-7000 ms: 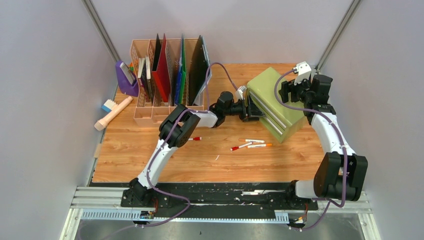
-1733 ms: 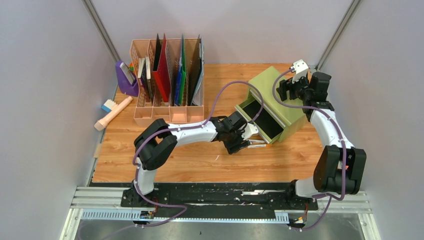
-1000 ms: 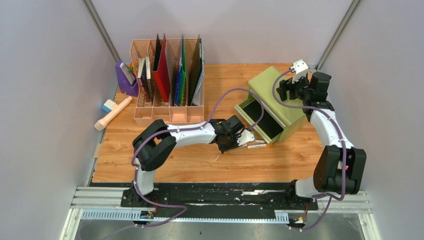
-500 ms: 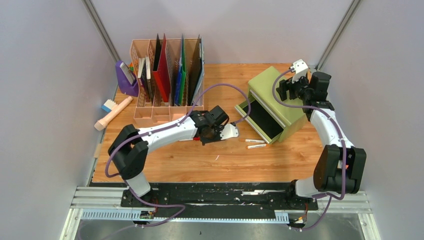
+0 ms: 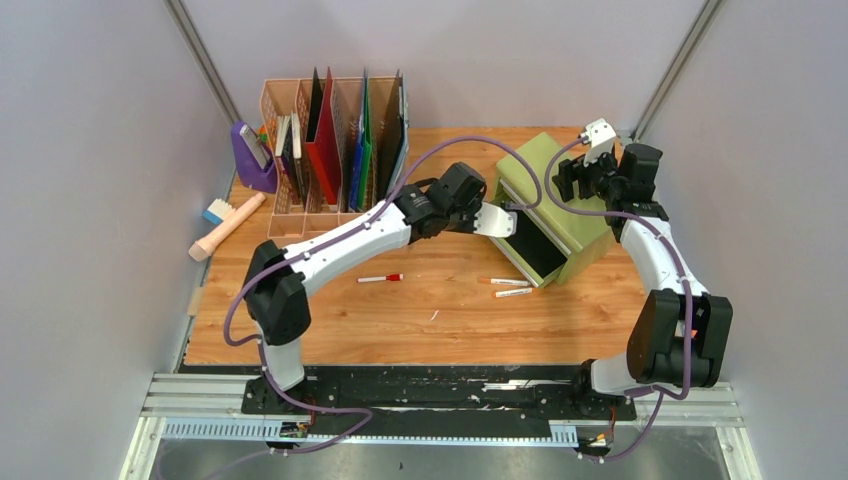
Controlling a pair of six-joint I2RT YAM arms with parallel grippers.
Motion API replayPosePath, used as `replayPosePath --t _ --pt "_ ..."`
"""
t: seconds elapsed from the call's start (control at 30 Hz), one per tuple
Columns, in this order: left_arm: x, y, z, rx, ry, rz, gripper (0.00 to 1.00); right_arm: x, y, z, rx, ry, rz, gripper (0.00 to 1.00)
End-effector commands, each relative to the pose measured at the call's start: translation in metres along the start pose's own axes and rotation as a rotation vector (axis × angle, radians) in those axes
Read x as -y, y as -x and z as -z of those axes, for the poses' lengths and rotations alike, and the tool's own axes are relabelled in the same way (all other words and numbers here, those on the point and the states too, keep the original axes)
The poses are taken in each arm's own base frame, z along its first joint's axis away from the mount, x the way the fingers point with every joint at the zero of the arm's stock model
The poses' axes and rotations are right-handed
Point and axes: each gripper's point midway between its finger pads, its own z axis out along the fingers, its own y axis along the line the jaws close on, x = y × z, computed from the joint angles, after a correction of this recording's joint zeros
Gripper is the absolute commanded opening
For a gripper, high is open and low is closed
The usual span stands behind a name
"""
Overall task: Organize the desk
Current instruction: Pick up the stationery from the center of the board, then place the stationery in the drawer.
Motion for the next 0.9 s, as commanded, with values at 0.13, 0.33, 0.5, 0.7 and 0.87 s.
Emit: replayPosePath --t 0.13,0.33,0.5,0.7,0.87 --pt "-0.036 0.050 -0.028 0.101 0.131 -0.304 0.05 -0.035 -0.055 0.005 -0.184 0.115 -0.113 0.74" --pt "-0.037 0.075 -0.053 0.132 0.182 -0.400 0.05 -0.035 -0.055 0.005 -0.185 0.115 -0.113 0.74" --pt "-0.028 0.084 -0.069 0.130 0.170 -0.464 0.09 -0.035 -0.056 0.005 -0.186 0.116 -0.113 0.74" --pt "-0.032 0.095 -0.074 0.134 0.211 -0.462 0.50 -0.035 -0.056 0.005 -0.187 0.113 -0.112 0.74" --pt "-0.052 0.100 -0.051 0.161 0.297 -0.360 0.90 -0.035 -0.057 0.005 -0.190 0.115 -0.114 0.74"
